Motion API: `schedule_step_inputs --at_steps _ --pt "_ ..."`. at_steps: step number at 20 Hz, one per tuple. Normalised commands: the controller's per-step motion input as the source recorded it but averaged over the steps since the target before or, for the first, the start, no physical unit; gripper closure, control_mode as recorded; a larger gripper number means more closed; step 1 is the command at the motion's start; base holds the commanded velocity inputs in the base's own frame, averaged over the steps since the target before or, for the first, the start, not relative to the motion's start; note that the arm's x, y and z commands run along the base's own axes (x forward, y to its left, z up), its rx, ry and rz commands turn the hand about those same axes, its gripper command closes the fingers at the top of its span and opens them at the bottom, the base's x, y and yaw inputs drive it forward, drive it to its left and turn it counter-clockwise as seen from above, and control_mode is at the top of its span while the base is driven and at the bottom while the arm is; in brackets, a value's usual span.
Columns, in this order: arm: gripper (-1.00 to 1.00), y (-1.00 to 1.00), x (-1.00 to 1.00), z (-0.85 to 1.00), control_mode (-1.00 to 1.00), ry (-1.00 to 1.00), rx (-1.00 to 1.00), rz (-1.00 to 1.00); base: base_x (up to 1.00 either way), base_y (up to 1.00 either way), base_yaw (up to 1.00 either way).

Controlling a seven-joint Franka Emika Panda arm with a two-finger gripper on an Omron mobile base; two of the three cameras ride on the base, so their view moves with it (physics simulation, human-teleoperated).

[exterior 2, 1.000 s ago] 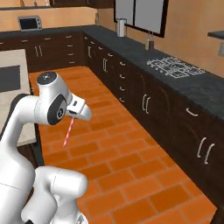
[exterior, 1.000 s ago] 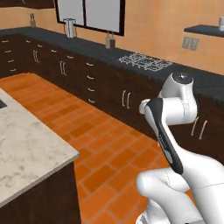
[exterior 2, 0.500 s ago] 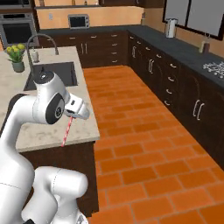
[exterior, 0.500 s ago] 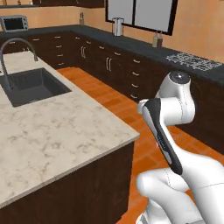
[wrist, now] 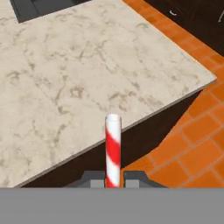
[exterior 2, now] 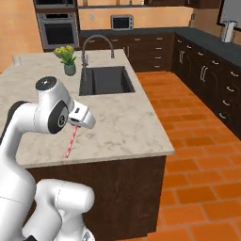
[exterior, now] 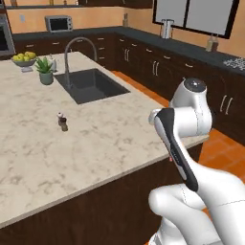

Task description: Take a straw from the drawer in front and place it inside the glass cup on the dining counter.

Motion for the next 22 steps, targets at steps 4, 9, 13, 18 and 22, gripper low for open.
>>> schedule_step_inputs --at_steps 4,9,13,18,22 --pt "1.00 0.00 0.00 0.00 1.00 0.00 0.00 0.00 0.11 1.00 0.16" --pt "1.00 0.00 0.00 0.00 1.00 0.00 0.00 0.00 0.11 1.00 0.11" --pt "1.00 0.00 0.00 0.00 1.00 0.00 0.00 0.00 0.02 1.00 0.02" --pt "1.00 0.00 0.00 0.00 1.00 0.00 0.00 0.00 0.00 1.00 0.00" --pt "1.00 0.00 0.00 0.00 1.00 0.00 0.00 0.00 0.00 1.00 -0.05"
